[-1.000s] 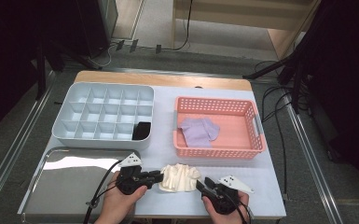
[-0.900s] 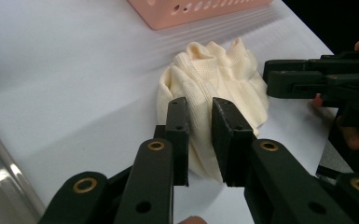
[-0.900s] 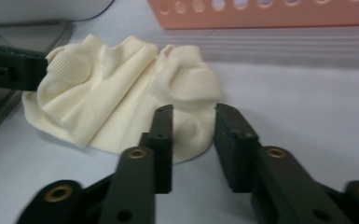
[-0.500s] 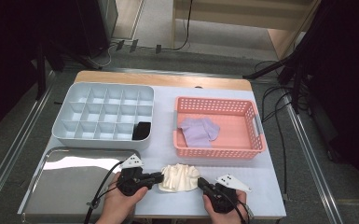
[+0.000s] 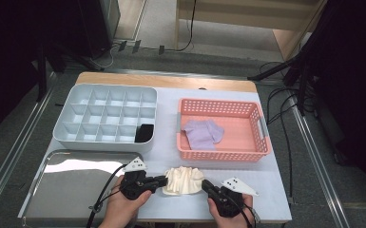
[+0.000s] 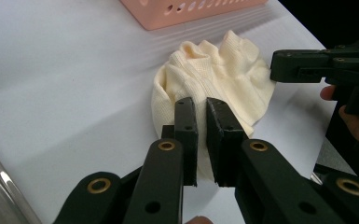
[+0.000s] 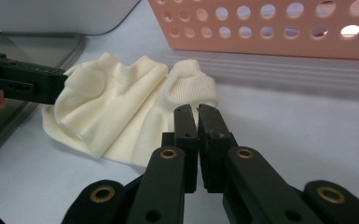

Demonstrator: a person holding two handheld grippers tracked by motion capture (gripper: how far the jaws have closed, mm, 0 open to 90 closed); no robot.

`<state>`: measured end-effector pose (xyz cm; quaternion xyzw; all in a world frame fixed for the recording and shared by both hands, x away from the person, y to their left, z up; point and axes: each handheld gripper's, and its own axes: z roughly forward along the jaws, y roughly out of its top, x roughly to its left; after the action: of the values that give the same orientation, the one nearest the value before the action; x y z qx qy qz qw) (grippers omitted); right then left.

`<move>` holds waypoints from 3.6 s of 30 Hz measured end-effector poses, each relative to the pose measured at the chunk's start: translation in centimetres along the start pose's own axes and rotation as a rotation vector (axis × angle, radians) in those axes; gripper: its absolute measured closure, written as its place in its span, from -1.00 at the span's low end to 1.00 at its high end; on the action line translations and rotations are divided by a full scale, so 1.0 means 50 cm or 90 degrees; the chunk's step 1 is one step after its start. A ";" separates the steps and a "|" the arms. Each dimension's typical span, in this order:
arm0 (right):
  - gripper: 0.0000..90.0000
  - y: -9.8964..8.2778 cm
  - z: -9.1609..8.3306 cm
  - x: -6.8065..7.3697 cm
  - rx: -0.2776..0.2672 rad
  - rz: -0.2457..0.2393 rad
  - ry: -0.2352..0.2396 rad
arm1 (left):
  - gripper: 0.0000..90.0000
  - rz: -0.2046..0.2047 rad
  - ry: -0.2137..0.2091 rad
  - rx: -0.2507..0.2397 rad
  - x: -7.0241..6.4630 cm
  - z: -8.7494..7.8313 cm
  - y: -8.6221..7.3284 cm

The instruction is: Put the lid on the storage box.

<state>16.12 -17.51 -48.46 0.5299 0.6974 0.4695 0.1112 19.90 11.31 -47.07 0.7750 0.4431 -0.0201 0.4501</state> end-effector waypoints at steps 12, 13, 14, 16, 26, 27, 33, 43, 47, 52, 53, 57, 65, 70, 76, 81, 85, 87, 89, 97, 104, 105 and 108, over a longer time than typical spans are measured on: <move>0.93 0.019 0.002 0.047 -0.021 -0.014 0.044 | 0.88 -0.001 -0.002 -0.001 -0.005 0.004 0.000; 0.93 0.022 0.004 0.056 -0.018 -0.014 0.051 | 0.88 0.000 -0.002 -0.001 -0.006 0.004 0.000; 0.93 0.022 0.007 0.061 -0.020 -0.015 0.054 | 0.88 -0.001 -0.002 -0.001 -0.006 0.005 0.000; 0.93 0.023 0.015 0.076 -0.015 -0.026 0.064 | 0.88 -0.001 -0.004 0.000 -0.006 0.005 0.000; 0.94 0.007 0.065 0.125 0.024 -0.062 0.089 | 0.88 0.002 -0.007 0.000 -0.005 0.004 0.000; 0.93 0.006 0.068 0.127 0.026 -0.065 0.092 | 0.87 0.001 -0.008 0.000 -0.004 0.002 0.001; 0.87 0.012 0.045 0.127 0.006 -0.067 0.117 | 0.86 -0.002 -0.006 -0.016 0.001 -0.012 0.004; 0.64 0.023 0.018 0.086 -0.027 -0.023 0.112 | 0.81 -0.009 -0.013 -0.025 0.006 -0.017 0.008; 0.29 0.024 0.030 0.107 -0.033 -0.023 0.085 | 0.57 -0.010 -0.014 -0.036 0.006 -0.021 0.011; 0.53 0.019 0.067 0.116 0.008 -0.022 0.064 | 0.26 -0.017 -0.010 -0.007 0.008 -0.006 0.010; 0.67 0.018 0.070 0.115 0.017 -0.019 0.063 | 0.28 -0.014 -0.012 -0.002 0.007 -0.005 0.010; 0.98 0.022 0.054 0.099 0.008 -0.012 0.053 | 0.52 -0.015 -0.008 0.011 0.010 -0.002 0.009; 1.00 0.027 0.003 0.052 -0.022 0.009 0.024 | 0.65 -0.020 -0.004 0.013 0.007 -0.002 0.007; 1.00 0.022 -0.013 0.012 -0.031 0.037 0.001 | 0.66 -0.020 -0.004 0.013 0.006 0.000 0.006; 1.00 0.029 -0.011 0.042 -0.046 0.026 0.070 | 0.65 -0.016 -0.008 0.019 -0.002 0.006 0.004; 1.00 0.032 0.019 0.097 -0.032 -0.006 0.118 | 0.59 -0.013 -0.013 0.019 -0.001 0.001 0.002; 1.00 0.024 0.047 0.125 -0.015 -0.025 0.128 | 0.45 -0.015 -0.017 0.001 0.007 -0.018 0.003; 1.00 0.019 0.058 0.134 -0.002 -0.035 0.123 | 0.53 -0.028 -0.015 -0.016 0.016 -0.029 0.006; 1.00 0.014 0.071 0.138 0.011 -0.043 0.117 | 0.56 -0.045 -0.019 -0.034 0.023 -0.036 0.010; 0.99 0.005 0.092 0.153 0.019 -0.069 0.106 | 0.29 -0.054 -0.017 -0.042 0.014 -0.021 0.021; 0.98 -0.008 0.097 0.158 0.033 -0.097 0.101 | 0.07 -0.059 -0.014 -0.018 0.009 0.010 0.023; 0.98 -0.010 0.099 0.160 0.037 -0.103 0.099 | 0.04 -0.065 -0.016 -0.022 0.008 0.012 0.025; 0.95 -0.013 0.101 0.160 0.041 -0.105 0.100 | 0.25 -0.064 0.009 -0.013 0.009 0.016 0.027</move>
<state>15.68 -8.04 -48.90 0.4356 0.7600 0.4761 0.0775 21.40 10.78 -46.83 0.7471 0.4850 -0.0328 0.4534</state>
